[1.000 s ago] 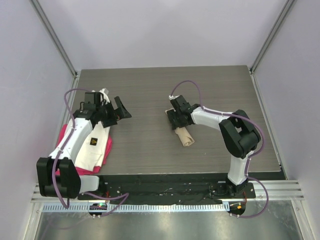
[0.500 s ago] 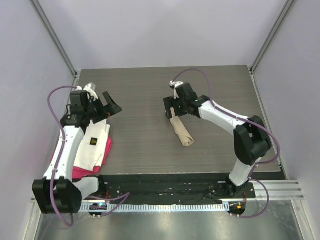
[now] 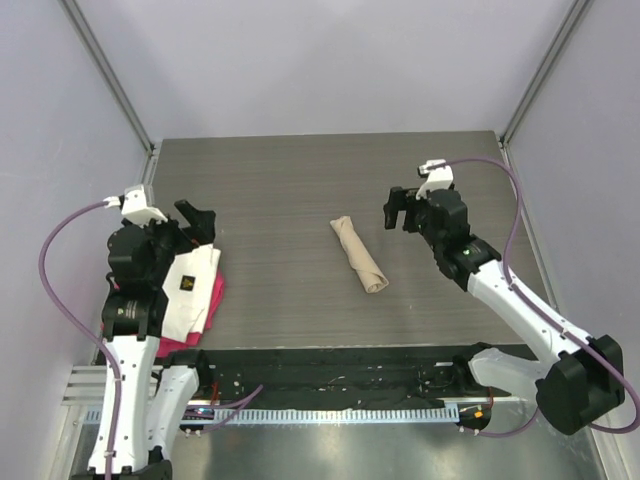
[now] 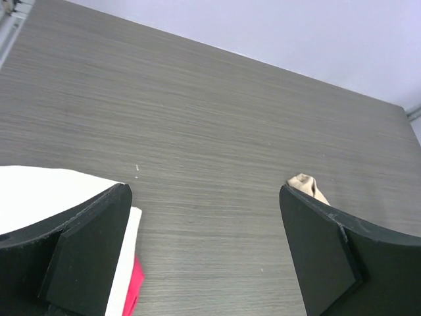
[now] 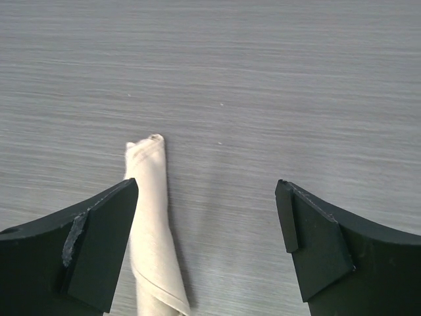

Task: Fold the napkin, place the utensils inside, and roll it up
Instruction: Reset both arms

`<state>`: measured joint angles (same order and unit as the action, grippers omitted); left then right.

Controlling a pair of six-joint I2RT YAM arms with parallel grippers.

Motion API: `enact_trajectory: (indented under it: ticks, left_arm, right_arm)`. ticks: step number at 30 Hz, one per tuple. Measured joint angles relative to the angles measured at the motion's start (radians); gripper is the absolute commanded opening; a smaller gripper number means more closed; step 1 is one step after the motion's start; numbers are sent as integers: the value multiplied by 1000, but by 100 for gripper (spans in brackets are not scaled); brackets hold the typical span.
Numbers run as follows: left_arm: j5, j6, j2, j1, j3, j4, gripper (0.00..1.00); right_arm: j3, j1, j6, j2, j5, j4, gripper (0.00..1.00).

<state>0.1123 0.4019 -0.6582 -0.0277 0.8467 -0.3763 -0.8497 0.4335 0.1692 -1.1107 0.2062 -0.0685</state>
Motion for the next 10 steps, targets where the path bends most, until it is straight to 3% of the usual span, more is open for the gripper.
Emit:
enact_trajectory:
  ticks: [10]
  left_arm:
    - [-67, -15, 51, 0, -41, 13, 100]
  right_arm:
    - [97, -2, -1, 26, 46, 39, 95]
